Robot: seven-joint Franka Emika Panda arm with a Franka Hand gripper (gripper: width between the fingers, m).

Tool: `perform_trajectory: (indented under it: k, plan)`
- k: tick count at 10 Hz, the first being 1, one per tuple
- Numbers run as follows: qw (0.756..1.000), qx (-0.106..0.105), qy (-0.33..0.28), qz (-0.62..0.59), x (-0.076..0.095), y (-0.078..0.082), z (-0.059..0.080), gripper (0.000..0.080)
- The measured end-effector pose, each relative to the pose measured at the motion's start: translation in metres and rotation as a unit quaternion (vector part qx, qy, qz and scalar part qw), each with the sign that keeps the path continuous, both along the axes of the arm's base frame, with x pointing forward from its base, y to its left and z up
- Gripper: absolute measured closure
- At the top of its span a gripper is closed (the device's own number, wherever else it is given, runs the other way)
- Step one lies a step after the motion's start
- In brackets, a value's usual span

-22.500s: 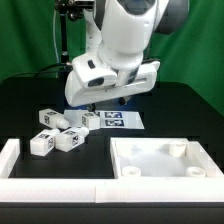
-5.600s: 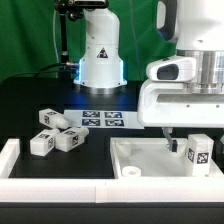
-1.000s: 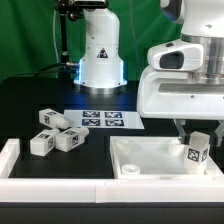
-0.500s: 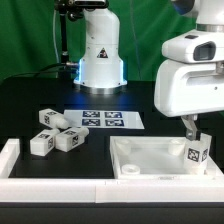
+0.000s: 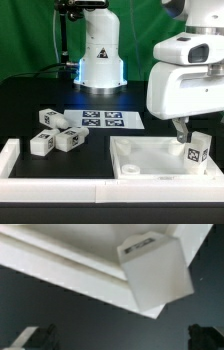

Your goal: Assemble one leg

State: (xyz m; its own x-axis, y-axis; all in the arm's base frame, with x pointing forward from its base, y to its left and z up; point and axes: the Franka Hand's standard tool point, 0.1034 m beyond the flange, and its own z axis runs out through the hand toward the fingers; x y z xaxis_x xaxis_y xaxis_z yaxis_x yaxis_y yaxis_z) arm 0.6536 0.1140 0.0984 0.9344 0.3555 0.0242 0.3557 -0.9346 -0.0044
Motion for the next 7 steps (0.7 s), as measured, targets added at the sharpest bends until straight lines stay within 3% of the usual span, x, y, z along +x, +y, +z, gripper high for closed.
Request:
perform_trajectory:
  k: [1,4,7]
  plan:
    - [1.0,-0.002,0.008,0.004,-0.006,0.01,-0.008,0.0151]
    - [1.0,-0.003,0.003,0.005,-0.017,0.009,-0.023,0.0151]
    - [1.0,-0.005,-0.015,0.004,-0.018,0.005,-0.029,0.0151]
